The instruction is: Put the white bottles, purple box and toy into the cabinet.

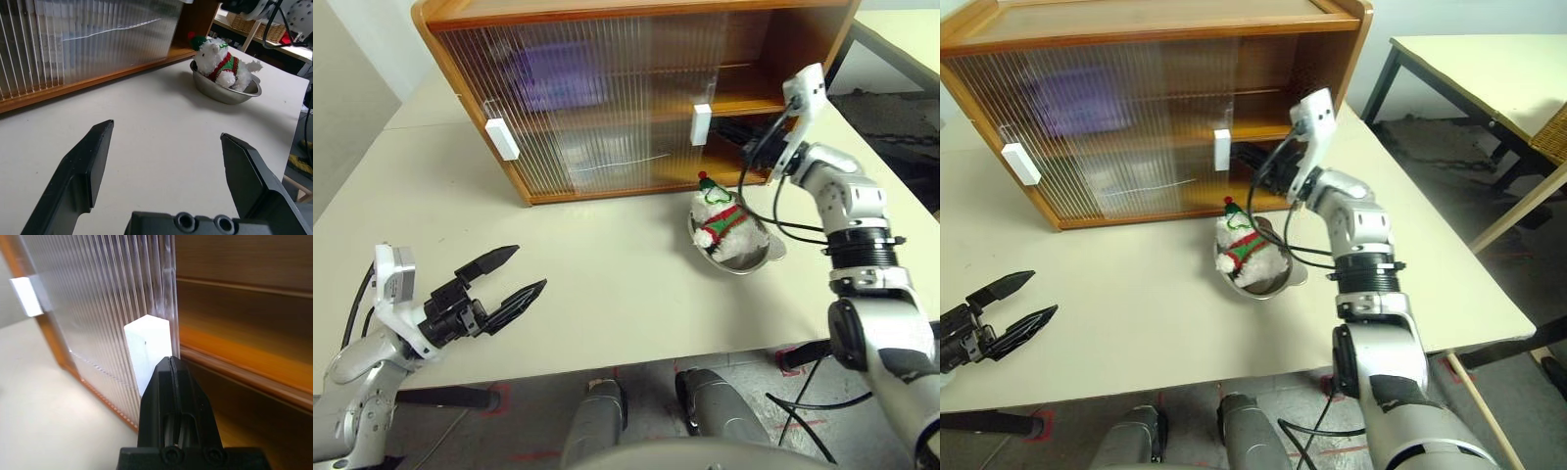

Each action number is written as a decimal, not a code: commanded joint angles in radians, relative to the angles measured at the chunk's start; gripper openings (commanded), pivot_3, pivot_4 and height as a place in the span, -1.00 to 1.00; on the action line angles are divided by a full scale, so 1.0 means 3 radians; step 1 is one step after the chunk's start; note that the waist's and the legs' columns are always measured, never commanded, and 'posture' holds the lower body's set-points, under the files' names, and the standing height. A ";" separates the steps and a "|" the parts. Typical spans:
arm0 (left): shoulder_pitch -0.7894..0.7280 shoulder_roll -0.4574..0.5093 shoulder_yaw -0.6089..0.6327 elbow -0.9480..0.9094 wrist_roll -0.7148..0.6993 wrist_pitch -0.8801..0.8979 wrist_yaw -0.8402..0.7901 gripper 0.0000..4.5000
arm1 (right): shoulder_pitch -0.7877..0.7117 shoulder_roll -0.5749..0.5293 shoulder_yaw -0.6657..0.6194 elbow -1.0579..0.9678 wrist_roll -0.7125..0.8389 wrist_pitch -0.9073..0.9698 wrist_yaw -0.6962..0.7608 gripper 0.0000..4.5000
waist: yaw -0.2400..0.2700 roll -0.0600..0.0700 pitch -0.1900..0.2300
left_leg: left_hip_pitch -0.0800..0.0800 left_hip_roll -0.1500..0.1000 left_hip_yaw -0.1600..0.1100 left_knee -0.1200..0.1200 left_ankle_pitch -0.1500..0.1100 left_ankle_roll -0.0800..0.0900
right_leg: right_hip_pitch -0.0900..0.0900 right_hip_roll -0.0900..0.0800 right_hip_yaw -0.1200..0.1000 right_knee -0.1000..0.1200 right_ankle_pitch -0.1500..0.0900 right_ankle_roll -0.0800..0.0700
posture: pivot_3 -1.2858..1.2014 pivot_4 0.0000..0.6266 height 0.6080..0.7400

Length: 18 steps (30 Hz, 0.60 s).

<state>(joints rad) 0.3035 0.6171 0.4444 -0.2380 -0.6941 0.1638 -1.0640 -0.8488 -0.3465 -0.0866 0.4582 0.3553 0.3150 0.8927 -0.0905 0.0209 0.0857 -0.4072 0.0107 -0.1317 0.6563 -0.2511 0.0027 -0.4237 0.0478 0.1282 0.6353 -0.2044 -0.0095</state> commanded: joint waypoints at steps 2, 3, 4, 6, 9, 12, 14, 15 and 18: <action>0.0043 -0.0002 -0.0016 -0.0014 0.0041 -0.0006 0.0016 1.00 | -0.0071 0.0107 0.0077 0.0018 -0.0001 -0.0009 0.0017 -0.99 | 0.0002 0.0000 0.0000 | 0.0000 0.0000 0.0000 0.0000 0.0000 0.0000 | 0.0000 0.0000 0.0000 0.0000 0.0000 0.0000 | -0.05 -0.68 1.00; 0.0046 0.0000 -0.0012 -0.0021 0.0039 -0.0002 0.0019 1.00 | -0.0080 0.0126 0.0078 0.0031 -0.0003 -0.0015 0.0014 -0.99 | 0.0003 0.0000 0.0000 | 0.0000 0.0000 0.0000 0.0001 0.0000 0.0000 | 0.0000 0.0000 0.0000 0.0000 0.0000 0.0000 | -0.05 -0.68 1.00; 0.0052 0.0000 -0.0006 -0.0027 0.0036 0.0001 0.0024 1.00 | -0.0090 0.0148 0.0082 0.0045 -0.0005 -0.0024 0.0010 -0.99 | 0.0004 0.0000 0.0000 | 0.0000 0.0000 0.0000 0.0002 0.0000 0.0000 | 0.0000 0.0000 0.0000 0.0000 0.0000 0.0000 | -0.05 -0.68 1.00; 0.0079 0.0007 0.0001 -0.0039 0.0046 0.0006 0.0037 1.00 | -0.0120 0.0208 0.0111 0.0076 -0.0024 -0.0059 -0.0007 -0.99 | 0.0004 0.0000 0.0000 | -0.0001 0.0000 0.0000 0.0002 0.0000 0.0000 | 0.0000 0.0000 0.0000 0.0000 0.0000 0.0000 | -0.05 -0.67 1.00; 0.0112 -0.0002 0.0002 -0.0082 0.0030 0.0018 0.0066 1.00 | -0.0153 0.0317 0.0134 0.0094 -0.0024 -0.0074 -0.0046 -0.99 | 0.0001 0.0000 0.0000 | -0.0001 0.0000 0.0000 0.0002 0.0000 0.0000 | -0.0001 0.0000 0.0000 0.0001 0.0000 -0.0001 | -0.04 -0.64 1.00; 0.0137 -0.0005 -0.0003 -0.0106 0.0021 0.0025 0.0083 1.00 | -0.0156 0.0398 0.0168 0.0084 -0.0032 -0.0076 -0.0063 -0.99 | 0.0002 0.0000 0.0001 | -0.0001 0.0001 0.0000 0.0000 0.0000 0.0000 | -0.0003 0.0001 0.0000 0.0002 0.0000 -0.0003 | -0.04 -0.63 1.00; 0.0139 -0.0006 -0.0007 -0.0121 0.0015 0.0036 0.0095 1.00 | -0.0152 0.0425 0.0180 0.0063 -0.0030 -0.0057 -0.0061 -0.99 | 0.0004 0.0001 0.0002 | -0.0001 0.0001 0.0000 -0.0001 0.0000 0.0000 | -0.0004 0.0001 0.0000 0.0003 -0.0001 -0.0004 | -0.05 -0.61 1.00; 0.0140 -0.0007 -0.0011 -0.0126 0.0013 0.0041 0.0102 1.00 | -0.0152 0.0423 0.0180 0.0058 -0.0028 -0.0051 -0.0056 -0.99 | 0.0005 0.0002 0.0002 | -0.0001 0.0001 0.0000 -0.0001 0.0000 0.0000 | -0.0005 0.0001 0.0000 0.0003 -0.0001 -0.0004 | -0.05 -0.60 1.00; 0.0146 -0.0012 -0.0023 -0.0136 0.0010 0.0047 0.0112 1.00 | -0.0155 0.0405 0.0172 0.0065 -0.0028 -0.0051 -0.0049 -0.99 | 0.0002 0.0002 0.0002 | -0.0002 0.0002 0.0000 -0.0001 -0.0001 -0.0001 | -0.0005 0.0000 0.0000 0.0003 -0.0001 -0.0005 | -0.05 -0.59 1.00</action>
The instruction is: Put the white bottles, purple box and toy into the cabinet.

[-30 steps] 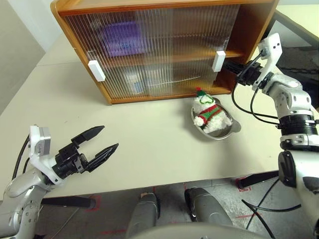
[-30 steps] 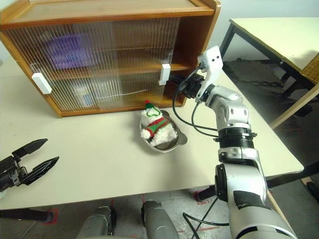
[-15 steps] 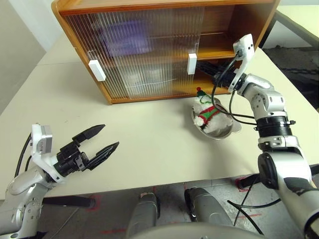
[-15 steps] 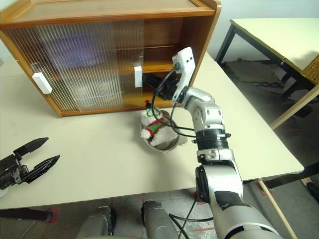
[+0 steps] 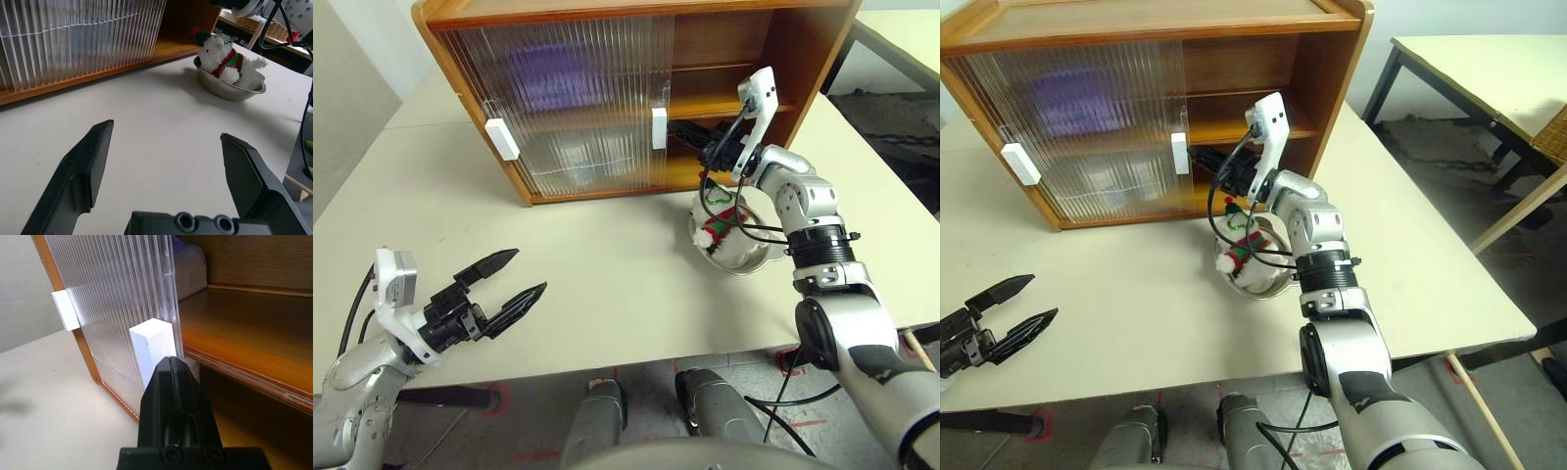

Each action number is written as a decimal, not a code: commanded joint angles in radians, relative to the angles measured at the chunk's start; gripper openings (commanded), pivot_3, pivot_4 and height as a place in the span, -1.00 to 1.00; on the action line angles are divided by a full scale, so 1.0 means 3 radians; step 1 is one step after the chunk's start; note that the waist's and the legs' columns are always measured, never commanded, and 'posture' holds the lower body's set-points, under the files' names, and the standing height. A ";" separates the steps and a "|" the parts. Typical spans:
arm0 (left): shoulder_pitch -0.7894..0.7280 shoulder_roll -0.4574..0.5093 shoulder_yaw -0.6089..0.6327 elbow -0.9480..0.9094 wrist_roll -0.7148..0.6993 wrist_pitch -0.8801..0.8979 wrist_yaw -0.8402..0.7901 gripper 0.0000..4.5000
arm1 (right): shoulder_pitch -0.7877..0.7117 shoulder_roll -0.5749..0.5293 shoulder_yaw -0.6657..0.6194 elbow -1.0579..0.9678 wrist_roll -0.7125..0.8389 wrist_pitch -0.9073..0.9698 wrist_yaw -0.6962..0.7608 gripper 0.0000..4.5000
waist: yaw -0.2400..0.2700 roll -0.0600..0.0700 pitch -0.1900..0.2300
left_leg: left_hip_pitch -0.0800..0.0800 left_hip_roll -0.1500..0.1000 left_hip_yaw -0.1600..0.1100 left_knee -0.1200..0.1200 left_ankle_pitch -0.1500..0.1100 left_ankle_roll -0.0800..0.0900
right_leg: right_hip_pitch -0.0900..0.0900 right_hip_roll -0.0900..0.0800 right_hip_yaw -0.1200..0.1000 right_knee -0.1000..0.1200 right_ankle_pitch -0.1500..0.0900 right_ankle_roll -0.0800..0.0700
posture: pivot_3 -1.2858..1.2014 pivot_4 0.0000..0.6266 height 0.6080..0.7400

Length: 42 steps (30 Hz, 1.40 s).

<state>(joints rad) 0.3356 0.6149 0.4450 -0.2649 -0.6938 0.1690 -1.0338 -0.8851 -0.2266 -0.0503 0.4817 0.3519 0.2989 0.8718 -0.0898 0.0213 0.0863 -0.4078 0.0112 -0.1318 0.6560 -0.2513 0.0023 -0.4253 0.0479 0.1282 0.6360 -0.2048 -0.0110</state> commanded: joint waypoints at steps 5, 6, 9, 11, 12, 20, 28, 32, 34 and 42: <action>0.0044 -0.0020 -0.0041 -0.0075 0.0005 0.0036 0.0026 1.00 | -0.0001 -0.0203 0.0000 -0.0001 -0.0004 0.0073 0.0131 -0.92 | 0.0006 0.0000 0.0001 | -0.0002 0.0000 0.0000 -0.0003 0.0000 -0.0001 | -0.0002 0.0000 0.0000 0.0000 -0.0001 -0.0002 | -0.05 -0.61 1.00; 0.0042 -0.0021 -0.0040 -0.0079 0.0004 0.0037 0.0028 1.00 | 0.0011 -0.0293 -0.0017 -0.0004 0.0006 0.0112 0.0184 -0.83 | 0.0018 0.0000 0.0001 | -0.0003 0.0000 0.0000 -0.0002 -0.0001 -0.0002 | -0.0003 0.0000 0.0000 0.0000 -0.0001 -0.0002 | -0.05 -0.61 1.00; 0.0039 -0.0011 -0.0021 -0.0072 -0.0007 0.0037 0.0018 1.00 | 0.0055 -0.0658 -0.0070 -0.0035 0.0062 0.0298 0.0414 -0.42 | 0.0051 -0.0001 0.0001 | -0.0007 -0.0001 0.0000 0.0001 -0.0002 -0.0004 | -0.0003 -0.0001 0.0000 -0.0002 -0.0002 -0.0002 | -0.06 -0.62 1.00; 0.0043 0.0000 0.0004 -0.0053 -0.0016 0.0030 0.0002 1.00 | 0.0142 -0.1003 -0.0015 -0.0221 0.0194 0.0658 0.0805 -0.06 | 0.0065 -0.0001 0.0001 | -0.0012 -0.0001 0.0001 0.0005 -0.0003 -0.0006 | -0.0005 -0.0002 0.0000 -0.0003 -0.0003 -0.0001 | -0.06 -0.62 1.00; 0.0044 0.0006 0.0013 -0.0040 -0.0016 0.0024 -0.0006 1.00 | 0.0190 -0.1155 0.0027 -0.0336 0.0265 0.0840 0.0985 0.09 | 0.0068 -0.0002 0.0001 | -0.0014 -0.0001 0.0001 0.0006 -0.0004 -0.0007 | -0.0006 -0.0002 0.0000 -0.0004 -0.0003 -0.0001 | -0.07 -0.62 1.00; -0.0022 0.0039 0.0036 0.0003 -0.0077 -0.0063 -0.0229 1.00 | 0.0400 -0.2041 0.0112 -0.1418 0.0816 0.2465 0.1287 0.98 | 0.0009 -0.0004 0.0007 | -0.0010 0.0000 0.0008 0.0007 -0.0001 -0.0017 | -0.0002 0.0015 0.0003 -0.0004 -0.0007 0.0006 | -0.08 -0.60 1.00; -0.0255 0.0140 -0.0028 -0.0027 0.0001 -0.0256 -0.0443 1.00 | 0.0490 -0.2248 0.0429 -0.1889 0.0617 0.2794 0.0829 0.98 | -0.0010 -0.0013 0.0014 | 0.0006 0.0004 0.0001 0.0008 0.0001 -0.0019 | 0.0013 0.0022 0.0004 -0.0002 -0.0026 0.0037 | -0.09 -0.61 1.00; -0.0357 0.0027 0.0038 -0.0025 -0.0079 -0.0320 -0.0318 1.00 | 0.0561 -0.2172 0.0518 -0.2065 0.0643 0.3017 0.0606 0.98 | -0.0005 -0.0012 0.0014 | -0.0002 0.0004 0.0001 0.0005 0.0001 -0.0019 | 0.0003 0.0022 0.0004 -0.0002 -0.0025 0.0037 | -0.08 -0.62 1.00; -0.0362 -0.0021 0.0042 -0.0028 -0.0083 -0.0335 -0.0263 1.00 | 0.0585 -0.2110 0.0551 -0.2115 0.0648 0.3076 0.0500 0.98 | -0.0010 -0.0012 0.0014 | -0.0004 0.0005 0.0002 0.0002 0.0000 -0.0020 | 0.0000 0.0022 0.0004 -0.0002 -0.0026 0.0034 | -0.08 -0.62 1.00; -0.0305 -0.0059 0.0056 -0.0028 -0.0039 -0.0389 -0.0182 1.00 | 0.0553 -0.1840 0.0652 -0.2063 0.0506 0.3170 0.0017 0.98 | -0.0003 -0.0013 0.0013 | -0.0007 0.0005 0.0003 0.0003 -0.0003 -0.0020 | -0.0002 0.0022 0.0004 -0.0003 -0.0031 0.0046 | -0.07 -0.64 1.00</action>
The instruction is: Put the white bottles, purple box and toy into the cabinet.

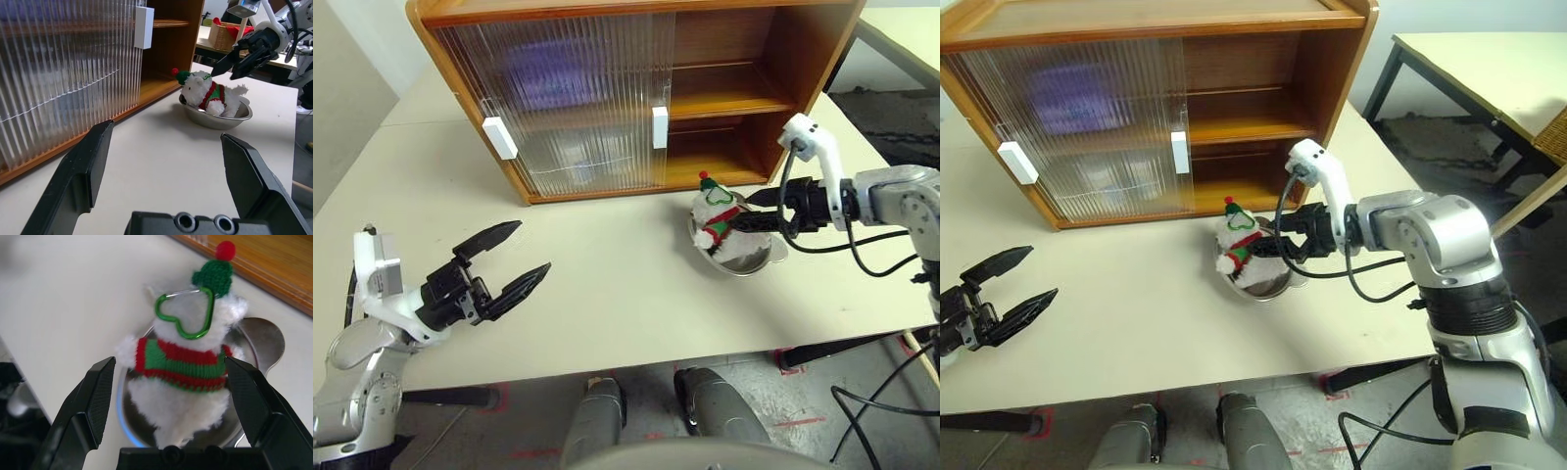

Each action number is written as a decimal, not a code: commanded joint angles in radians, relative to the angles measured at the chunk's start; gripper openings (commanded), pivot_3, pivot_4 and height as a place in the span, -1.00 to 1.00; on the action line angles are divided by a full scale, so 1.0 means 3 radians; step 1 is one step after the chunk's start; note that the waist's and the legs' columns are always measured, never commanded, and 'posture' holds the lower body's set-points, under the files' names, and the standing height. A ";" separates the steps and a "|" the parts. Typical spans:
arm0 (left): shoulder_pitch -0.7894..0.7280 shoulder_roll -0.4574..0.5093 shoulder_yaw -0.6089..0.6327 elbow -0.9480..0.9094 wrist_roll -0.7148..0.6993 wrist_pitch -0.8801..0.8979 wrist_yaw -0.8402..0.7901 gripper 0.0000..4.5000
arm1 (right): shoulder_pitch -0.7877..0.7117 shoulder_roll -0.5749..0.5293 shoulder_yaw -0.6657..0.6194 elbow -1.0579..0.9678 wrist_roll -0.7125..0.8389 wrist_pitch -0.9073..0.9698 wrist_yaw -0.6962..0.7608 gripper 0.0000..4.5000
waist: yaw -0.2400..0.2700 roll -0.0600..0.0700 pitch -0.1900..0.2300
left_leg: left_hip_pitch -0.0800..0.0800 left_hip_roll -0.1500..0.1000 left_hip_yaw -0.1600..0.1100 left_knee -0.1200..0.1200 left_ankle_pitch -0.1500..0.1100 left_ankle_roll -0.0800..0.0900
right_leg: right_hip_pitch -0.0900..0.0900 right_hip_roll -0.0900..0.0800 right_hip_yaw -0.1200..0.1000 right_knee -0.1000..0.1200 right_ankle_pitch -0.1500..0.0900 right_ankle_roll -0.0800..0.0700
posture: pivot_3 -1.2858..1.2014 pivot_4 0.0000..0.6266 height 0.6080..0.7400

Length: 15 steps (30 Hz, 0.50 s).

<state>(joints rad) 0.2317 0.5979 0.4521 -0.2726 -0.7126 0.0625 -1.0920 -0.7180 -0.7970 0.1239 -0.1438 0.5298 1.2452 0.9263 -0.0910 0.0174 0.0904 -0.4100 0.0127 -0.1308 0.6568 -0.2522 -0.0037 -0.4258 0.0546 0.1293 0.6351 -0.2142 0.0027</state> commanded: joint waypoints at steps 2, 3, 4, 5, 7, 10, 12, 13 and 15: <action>0.0041 0.0008 0.0044 0.0001 0.0025 -0.0048 0.0024 1.00 | -0.0019 0.0110 0.0114 0.0064 -0.0118 0.0016 -0.0238 0.98 | 0.0007 0.0000 0.0000 | 0.0000 0.0000 0.0000 0.0002 0.0001 0.0002 | 0.0000 0.0000 0.0000 0.0000 0.0003 0.0002 | -0.07 -0.65 1.00; 0.0039 0.0016 0.0052 0.0003 0.0024 -0.0053 0.0026 1.00 | -0.0024 0.0125 0.0144 0.0077 -0.0136 0.0018 -0.0261 0.98 | 0.0013 0.0000 0.0000 | 0.0000 0.0000 -0.0001 0.0004 0.0002 0.0003 | 0.0001 0.0000 0.0000 0.0000 0.0004 0.0003 | -0.07 -0.65 1.00; 0.0033 0.0029 0.0063 0.0001 0.0017 -0.0049 0.0029 1.00 | -0.0026 0.0132 0.0189 0.0089 -0.0165 0.0011 -0.0284 0.98 | 0.0018 0.0000 0.0000 | 0.0000 0.0000 -0.0001 0.0004 0.0002 0.0004 | 0.0001 0.0000 0.0000 0.0000 0.0006 0.0003 | -0.06 -0.64 1.00; 0.0023 0.0039 0.0076 -0.0003 0.0007 -0.0048 0.0032 1.00 | -0.0023 0.0143 0.0229 0.0103 -0.0195 -0.0004 -0.0308 0.98 | 0.0020 0.0000 0.0000 | 0.0000 0.0000 -0.0001 0.0005 0.0003 0.0005 | 0.0002 0.0000 0.0000 0.0000 0.0007 0.0002 | -0.06 -0.64 1.00; 0.0018 0.0053 0.0098 -0.0016 -0.0014 -0.0037 0.0039 1.00 | -0.0011 0.0192 0.0286 0.0158 -0.0254 -0.0081 -0.0362 0.98 | 0.0022 -0.0001 -0.0001 | 0.0001 0.0000 -0.0001 0.0006 0.0004 0.0006 | 0.0002 0.0000 0.0000 0.0000 0.0009 0.0001 | -0.06 -0.64 1.00; 0.0059 0.0045 0.0087 -0.0003 0.0018 -0.0054 0.0028 1.00 | 0.0001 0.0244 0.0345 0.0222 -0.0327 -0.0165 -0.0390 0.98 | 0.0021 -0.0001 -0.0001 | 0.0001 0.0000 -0.0001 0.0005 0.0004 0.0006 | 0.0001 0.0000 0.0000 0.0001 0.0012 0.0000 | -0.06 -0.65 1.00; 0.0080 0.0036 0.0075 -0.0009 0.0033 -0.0066 0.0027 1.00 | 0.0001 0.0287 0.0337 0.0238 -0.0314 -0.0149 -0.0395 0.98 | 0.0021 -0.0001 -0.0001 | 0.0001 0.0001 -0.0001 0.0005 0.0004 0.0006 | 0.0001 0.0000 0.0000 0.0001 0.0012 -0.0001 | -0.06 -0.65 1.00; 0.0074 0.0026 0.0075 -0.0015 0.0029 -0.0072 0.0037 1.00 | -0.0008 0.0337 0.0312 0.0260 -0.0296 -0.0138 -0.0409 0.98 | 0.0021 -0.0001 -0.0001 | 0.0001 0.0001 -0.0001 0.0005 0.0004 0.0006 | 0.0000 0.0000 0.0000 0.0001 0.0014 -0.0004 | -0.06 -0.65 1.00; 0.0053 0.0009 0.0077 -0.0012 0.0045 -0.0111 0.0061 1.00 | -0.0017 0.0505 0.0177 0.0338 -0.0267 -0.0206 -0.0488 0.98 | 0.0021 -0.0002 -0.0001 | 0.0001 0.0001 -0.0001 0.0004 0.0004 0.0006 | 0.0001 0.0000 -0.0001 0.0001 0.0025 -0.0024 | -0.06 -0.65 1.00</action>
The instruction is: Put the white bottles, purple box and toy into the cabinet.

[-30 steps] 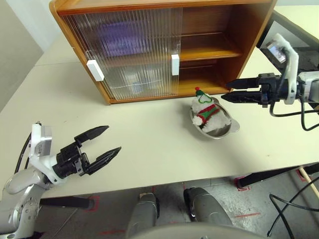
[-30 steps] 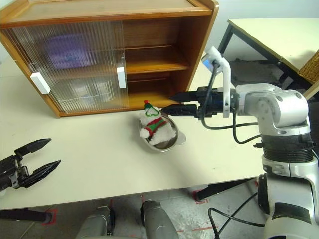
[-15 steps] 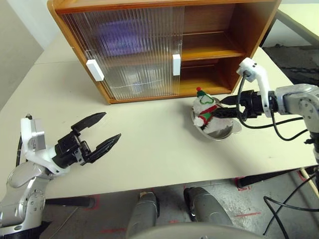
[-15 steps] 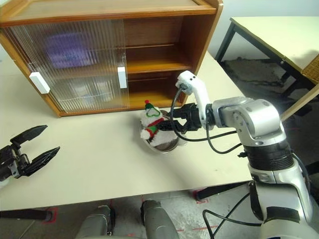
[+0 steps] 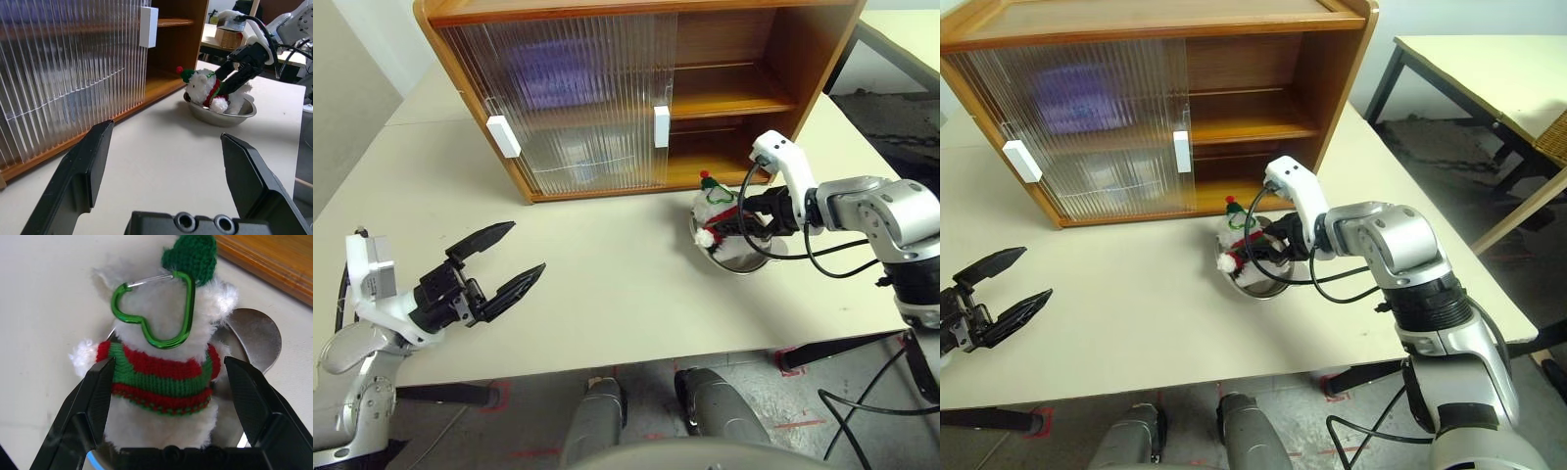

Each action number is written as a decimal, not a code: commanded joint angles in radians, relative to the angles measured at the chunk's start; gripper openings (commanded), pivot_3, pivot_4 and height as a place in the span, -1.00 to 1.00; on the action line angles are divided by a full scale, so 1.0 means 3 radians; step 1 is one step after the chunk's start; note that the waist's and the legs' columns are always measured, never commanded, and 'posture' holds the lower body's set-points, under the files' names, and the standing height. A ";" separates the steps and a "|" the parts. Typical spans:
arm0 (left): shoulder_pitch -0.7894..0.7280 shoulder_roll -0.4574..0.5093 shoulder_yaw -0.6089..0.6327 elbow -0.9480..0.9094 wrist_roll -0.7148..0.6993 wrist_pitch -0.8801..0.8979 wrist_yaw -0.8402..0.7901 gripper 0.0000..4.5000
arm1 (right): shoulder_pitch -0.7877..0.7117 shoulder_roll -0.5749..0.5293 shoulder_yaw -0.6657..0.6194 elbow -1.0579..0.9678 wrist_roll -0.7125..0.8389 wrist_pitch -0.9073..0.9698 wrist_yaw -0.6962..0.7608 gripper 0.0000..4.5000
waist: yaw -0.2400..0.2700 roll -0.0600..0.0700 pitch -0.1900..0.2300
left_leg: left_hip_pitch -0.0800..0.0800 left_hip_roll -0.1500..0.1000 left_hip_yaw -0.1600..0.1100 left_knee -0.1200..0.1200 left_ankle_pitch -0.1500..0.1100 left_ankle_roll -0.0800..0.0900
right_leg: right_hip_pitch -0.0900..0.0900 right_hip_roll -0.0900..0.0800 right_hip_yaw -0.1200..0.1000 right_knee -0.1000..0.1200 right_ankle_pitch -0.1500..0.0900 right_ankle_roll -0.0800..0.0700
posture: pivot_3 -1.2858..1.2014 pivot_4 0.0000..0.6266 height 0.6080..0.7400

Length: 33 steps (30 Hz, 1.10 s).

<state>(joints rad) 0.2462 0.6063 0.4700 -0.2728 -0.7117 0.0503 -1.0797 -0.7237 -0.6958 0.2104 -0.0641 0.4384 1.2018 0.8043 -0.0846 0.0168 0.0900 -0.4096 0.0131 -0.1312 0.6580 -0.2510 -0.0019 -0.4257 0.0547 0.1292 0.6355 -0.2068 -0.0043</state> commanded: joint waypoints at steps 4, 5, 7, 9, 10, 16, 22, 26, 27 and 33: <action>-0.0018 -0.0031 0.0003 -0.0009 0.0022 -0.0071 0.0052 1.00 | -0.0008 0.0324 -0.0276 0.0187 0.0027 -0.0191 -0.0145 0.58 | -0.0001 0.0000 0.0000 | 0.0000 0.0001 0.0000 0.0001 0.0000 0.0001 | -0.0001 0.0000 0.0000 0.0000 0.0002 -0.0003 | -0.06 -0.66 1.00; -0.0019 -0.0032 -0.0006 -0.0008 0.0020 -0.0068 0.0057 1.00 | -0.0010 0.0328 -0.0296 0.0195 0.0035 -0.0197 -0.0142 0.38 | 0.0003 0.0000 0.0000 | 0.0000 0.0001 0.0000 0.0001 0.0000 0.0001 | -0.0001 0.0000 0.0000 0.0000 0.0003 -0.0004 | -0.06 -0.66 1.00; -0.0024 -0.0033 -0.0020 -0.0006 0.0026 -0.0069 0.0067 1.00 | -0.0026 0.0309 -0.0321 0.0205 0.0048 -0.0185 -0.0122 0.07 | 0.0016 -0.0001 -0.0001 | 0.0000 0.0000 0.0000 0.0001 0.0000 0.0000 | 0.0000 0.0000 -0.0001 0.0000 0.0003 -0.0005 | -0.06 -0.66 1.00; -0.0034 -0.0040 -0.0027 0.0002 0.0029 -0.0074 0.0075 1.00 | -0.0032 0.0245 -0.0315 0.0194 0.0065 -0.0152 -0.0058 -0.28 | 0.0016 -0.0001 -0.0001 | 0.0000 0.0000 0.0000 0.0001 0.0000 0.0000 | 0.0000 -0.0001 -0.0001 0.0000 0.0004 -0.0006 | -0.06 -0.66 1.00; -0.0039 -0.0041 -0.0027 0.0007 0.0029 -0.0076 0.0078 1.00 | -0.0032 0.0188 -0.0300 0.0183 0.0080 -0.0142 0.0001 -0.42 | 0.0016 -0.0001 -0.0001 | -0.0001 0.0000 0.0001 0.0001 0.0000 0.0000 | 0.0000 -0.0001 -0.0001 0.0000 0.0004 -0.0006 | -0.06 -0.66 1.00; -0.0062 -0.0041 -0.0030 0.0028 0.0035 -0.0080 0.0083 1.00 | -0.0068 -0.0026 -0.0252 0.0201 0.0117 -0.0138 0.0211 -0.86 | 0.0016 -0.0002 -0.0001 | -0.0002 -0.0001 0.0001 0.0002 0.0000 0.0000 | 0.0000 -0.0001 -0.0001 0.0000 0.0003 -0.0005 | -0.06 -0.67 1.00; -0.0067 -0.0041 -0.0022 0.0045 0.0042 -0.0081 0.0088 1.00 | -0.0452 0.0008 -0.0663 0.0461 0.0319 -0.0078 0.0256 -0.86 | 0.0003 -0.0001 -0.0001 | -0.0001 -0.0001 0.0002 0.0003 0.0004 0.0002 | -0.0001 0.0000 0.0000 0.0000 0.0001 0.0005 | -0.07 -0.66 1.00; -0.0074 -0.0041 -0.0024 0.0056 0.0041 -0.0078 0.0093 1.00 | -0.0722 0.0156 -0.0895 0.0757 0.0281 -0.0340 0.0107 -0.86 | 0.0004 -0.0003 -0.0002 | 0.0002 0.0000 0.0001 0.0002 0.0005 0.0004 | 0.0001 0.0000 -0.0001 0.0001 0.0005 0.0000 | -0.07 -0.67 1.00; -0.0076 -0.0039 -0.0025 0.0060 0.0041 -0.0077 0.0093 1.00 | -0.0776 0.0212 -0.0959 0.0829 0.0279 -0.0452 0.0082 -0.86 | 0.0004 -0.0003 -0.0002 | 0.0002 0.0001 0.0000 0.0001 0.0005 0.0004 | 0.0000 0.0000 -0.0001 0.0001 0.0006 -0.0002 | -0.06 -0.67 1.00; -0.0087 -0.0018 -0.0009 0.0081 0.0047 -0.0087 0.0097 1.00 | -0.1077 0.0548 -0.1168 0.1322 0.0104 -0.1315 -0.0192 -0.86 | 0.0003 -0.0001 -0.0002 | 0.0001 0.0003 0.0000 -0.0001 0.0005 0.0004 | -0.0005 0.0000 -0.0001 0.0004 0.0014 -0.0018 | -0.06 -0.69 1.00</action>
<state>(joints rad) 0.2180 0.5973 0.4637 -0.2626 -0.7073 0.0302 -1.0483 -1.0213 -0.5402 -0.1232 0.3047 0.4912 0.8734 0.7663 -0.0836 0.0165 0.0895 -0.4092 0.0141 -0.1311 0.6575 -0.2495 -0.0008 -0.4272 0.0548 0.1288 0.6368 -0.2026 -0.0098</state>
